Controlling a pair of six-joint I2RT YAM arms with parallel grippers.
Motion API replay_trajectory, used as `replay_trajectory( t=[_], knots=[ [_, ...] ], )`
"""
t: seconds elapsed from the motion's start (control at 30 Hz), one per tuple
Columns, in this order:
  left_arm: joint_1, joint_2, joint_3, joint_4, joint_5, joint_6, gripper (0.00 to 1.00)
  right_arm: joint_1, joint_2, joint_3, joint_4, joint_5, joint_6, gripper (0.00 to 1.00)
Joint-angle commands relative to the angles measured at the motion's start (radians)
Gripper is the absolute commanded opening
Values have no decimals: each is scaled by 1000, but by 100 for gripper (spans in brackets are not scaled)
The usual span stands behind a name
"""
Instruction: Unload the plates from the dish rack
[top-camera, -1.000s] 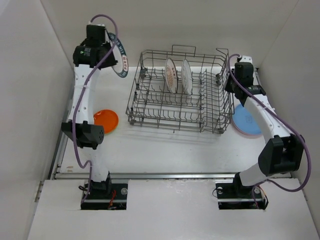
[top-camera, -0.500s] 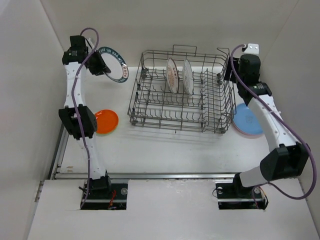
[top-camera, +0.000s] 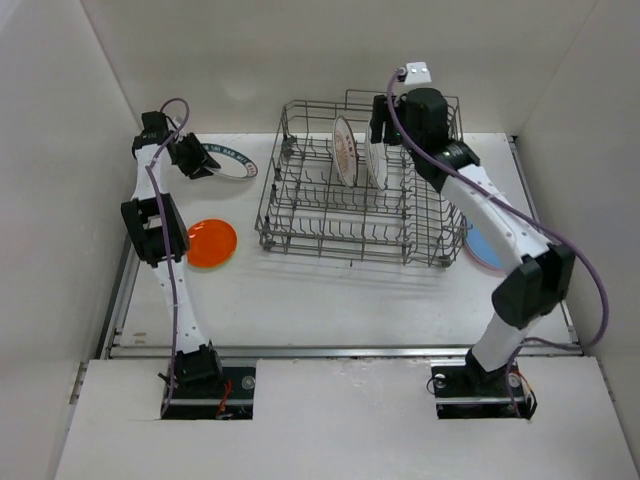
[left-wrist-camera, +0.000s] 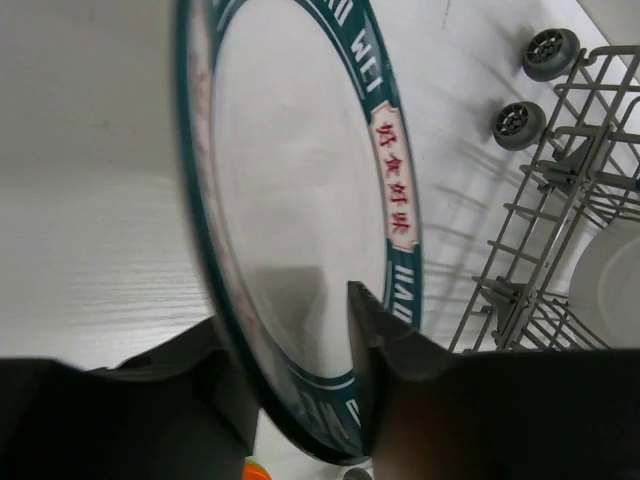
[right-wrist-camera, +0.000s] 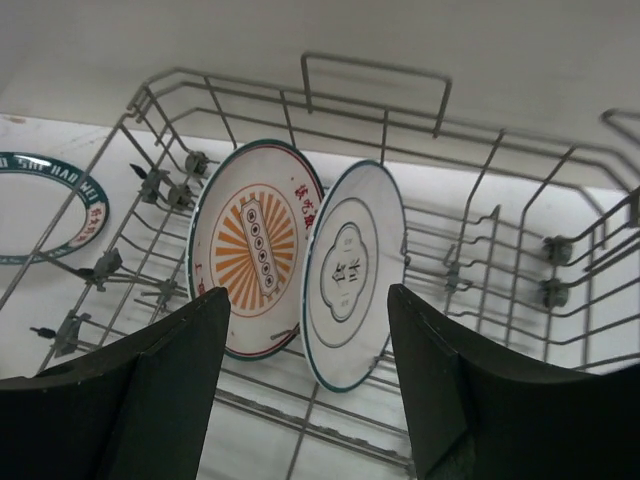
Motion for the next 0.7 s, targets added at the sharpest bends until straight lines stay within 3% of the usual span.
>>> replay_trajectory(
  t=[0.0,0.13,0.3,0.5,0.67],
  knots=[
    [5,-2,-13,74,54,-44,34,21,118,84,-10,79,82,70],
    [5,20,-47,65,28,-64,42,21,206,157,-53,172,197,61],
    [14,20,-70,32,-21,-64,49,21,257,166,-53,162,207,61],
    [32,-11,-113,-50,-107,-64,50,21,341,178,-96,139,207,60],
    [32,-44,-134,-96,-138,-46,59,21,384,180,-107,139,207,44]
  ],
)
